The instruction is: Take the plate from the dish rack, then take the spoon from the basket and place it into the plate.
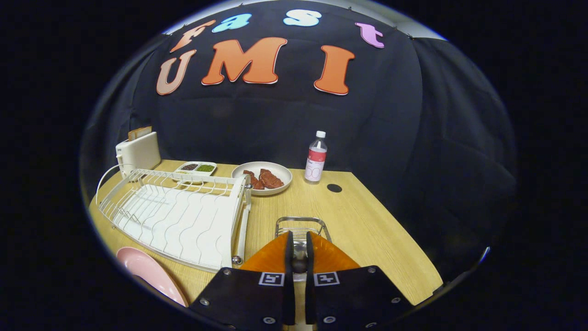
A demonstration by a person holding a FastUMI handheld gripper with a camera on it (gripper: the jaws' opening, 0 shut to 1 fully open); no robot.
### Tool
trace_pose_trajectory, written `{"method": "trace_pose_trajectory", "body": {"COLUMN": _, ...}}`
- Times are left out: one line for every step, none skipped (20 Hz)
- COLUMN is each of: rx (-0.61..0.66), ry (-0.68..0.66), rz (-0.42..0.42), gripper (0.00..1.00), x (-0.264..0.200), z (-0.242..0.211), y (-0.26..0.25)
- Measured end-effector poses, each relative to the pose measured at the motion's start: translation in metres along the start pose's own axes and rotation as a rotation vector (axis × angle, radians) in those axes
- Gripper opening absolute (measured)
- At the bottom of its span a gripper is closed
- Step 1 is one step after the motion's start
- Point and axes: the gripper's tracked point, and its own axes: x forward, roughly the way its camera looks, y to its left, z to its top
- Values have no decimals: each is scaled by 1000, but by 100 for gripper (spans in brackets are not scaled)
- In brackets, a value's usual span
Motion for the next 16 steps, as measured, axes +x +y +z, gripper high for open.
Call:
{"method": "trace_pose_trajectory", "body": {"rx": 4, "ry": -10, "rz": 3, "gripper": 9, "x": -2, "z": 6, "y": -2}}
{"method": "trace_pose_trajectory", "body": {"rx": 3, "ry": -20, "rz": 6, "gripper": 9, "x": -6, "z": 11, "y": -3}}
{"method": "trace_pose_trajectory", "body": {"rx": 2, "ry": -29, "rz": 10, "gripper": 9, "x": -9, "z": 17, "y": -4}}
{"method": "trace_pose_trajectory", "body": {"rx": 1, "ry": -38, "rz": 12, "gripper": 9, "x": -14, "z": 23, "y": -6}}
{"method": "trace_pose_trajectory", "body": {"rx": 3, "ry": -49, "rz": 15, "gripper": 9, "x": -19, "z": 30, "y": -7}}
{"method": "trace_pose_trajectory", "body": {"rx": 7, "ry": -62, "rz": 17, "gripper": 9, "x": -25, "z": 38, "y": -9}}
{"method": "trace_pose_trajectory", "body": {"rx": 12, "ry": -72, "rz": 17, "gripper": 9, "x": -30, "z": 45, "y": -11}}
{"method": "trace_pose_trajectory", "body": {"rx": 18, "ry": -80, "rz": 18, "gripper": 9, "x": -36, "z": 52, "y": -13}}
{"method": "trace_pose_trajectory", "body": {"rx": 26, "ry": -89, "rz": 18, "gripper": 9, "x": -41, "z": 58, "y": -14}}
{"method": "trace_pose_trajectory", "body": {"rx": 33, "ry": -99, "rz": 18, "gripper": 9, "x": -47, "z": 65, "y": -14}}
{"method": "trace_pose_trajectory", "body": {"rx": 40, "ry": -110, "rz": 17, "gripper": 9, "x": -54, "z": 70, "y": -15}}
{"method": "trace_pose_trajectory", "body": {"rx": 52, "ry": -120, "rz": 14, "gripper": 9, "x": -60, "z": 75, "y": -14}}
{"method": "trace_pose_trajectory", "body": {"rx": 66, "ry": -126, "rz": 14, "gripper": 9, "x": -66, "z": 79, "y": -12}}
{"method": "trace_pose_trajectory", "body": {"rx": 80, "ry": -129, "rz": 20, "gripper": 9, "x": -74, "z": 83, "y": -8}}
{"method": "trace_pose_trajectory", "body": {"rx": 92, "ry": -131, "rz": 25, "gripper": 9, "x": -82, "z": 85, "y": -5}}
{"method": "trace_pose_trajectory", "body": {"rx": 98, "ry": -137, "rz": 28, "gripper": 9, "x": -89, "z": 88, "y": -1}}
